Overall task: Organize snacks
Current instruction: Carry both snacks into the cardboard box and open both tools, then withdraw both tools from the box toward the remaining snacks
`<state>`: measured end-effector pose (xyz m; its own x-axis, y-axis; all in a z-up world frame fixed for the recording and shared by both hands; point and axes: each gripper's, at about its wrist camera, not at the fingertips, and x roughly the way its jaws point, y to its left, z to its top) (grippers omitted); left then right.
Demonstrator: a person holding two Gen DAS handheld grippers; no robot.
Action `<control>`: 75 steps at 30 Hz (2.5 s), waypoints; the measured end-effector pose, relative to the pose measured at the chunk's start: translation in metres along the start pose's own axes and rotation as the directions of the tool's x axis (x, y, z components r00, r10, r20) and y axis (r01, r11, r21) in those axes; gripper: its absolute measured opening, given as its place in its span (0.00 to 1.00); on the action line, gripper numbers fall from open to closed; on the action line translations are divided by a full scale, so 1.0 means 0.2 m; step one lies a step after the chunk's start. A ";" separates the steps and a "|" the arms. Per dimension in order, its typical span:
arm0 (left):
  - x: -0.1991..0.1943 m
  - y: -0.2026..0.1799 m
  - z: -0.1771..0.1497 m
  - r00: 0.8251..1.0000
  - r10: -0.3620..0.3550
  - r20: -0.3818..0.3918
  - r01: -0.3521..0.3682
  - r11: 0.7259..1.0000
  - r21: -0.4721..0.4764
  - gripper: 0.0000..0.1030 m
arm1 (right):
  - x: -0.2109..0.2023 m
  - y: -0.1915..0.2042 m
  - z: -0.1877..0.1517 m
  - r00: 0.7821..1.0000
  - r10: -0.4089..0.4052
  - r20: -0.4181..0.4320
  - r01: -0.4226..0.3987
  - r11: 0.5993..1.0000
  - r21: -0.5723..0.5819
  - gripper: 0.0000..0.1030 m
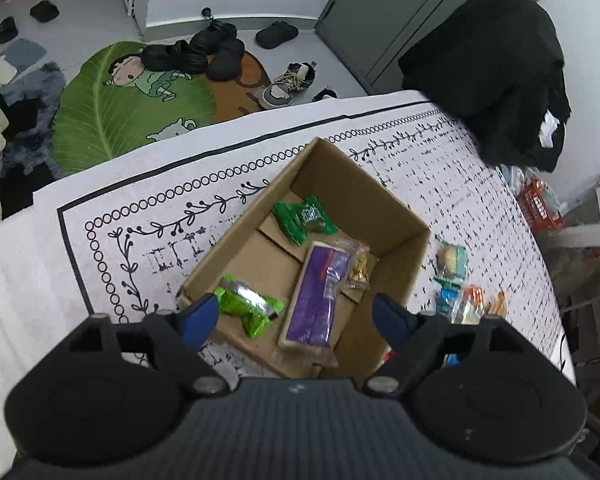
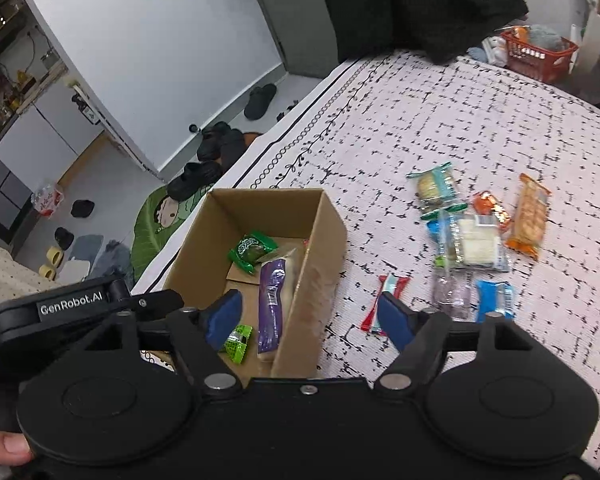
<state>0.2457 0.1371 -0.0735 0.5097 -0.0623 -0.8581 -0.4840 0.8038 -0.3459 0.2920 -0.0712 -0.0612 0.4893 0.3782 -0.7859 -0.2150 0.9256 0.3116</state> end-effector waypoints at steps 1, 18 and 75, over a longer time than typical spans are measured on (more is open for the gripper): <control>-0.01 -0.02 -0.02 1.000 0.006 0.005 -0.007 1.000 0.014 0.87 | -0.02 -0.01 -0.01 1.000 -0.001 0.009 0.001 1.000 0.003 0.78; -0.13 -0.24 -0.22 0.998 0.025 0.060 -0.031 0.994 0.105 1.00 | -0.24 -0.26 -0.08 0.998 -0.012 0.064 0.010 0.999 0.032 0.90; 0.26 -0.75 -0.53 0.998 -0.016 0.055 0.004 0.975 0.221 0.78 | -0.04 -1.02 -0.20 0.993 0.119 -0.024 -0.109 0.960 0.258 0.45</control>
<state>0.2694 -0.0487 -0.1067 0.5558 -0.0431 -0.8302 -0.3128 0.9144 -0.2569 0.2984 -0.2649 -0.1391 0.4400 0.4849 -0.7558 -0.0411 0.8516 0.5225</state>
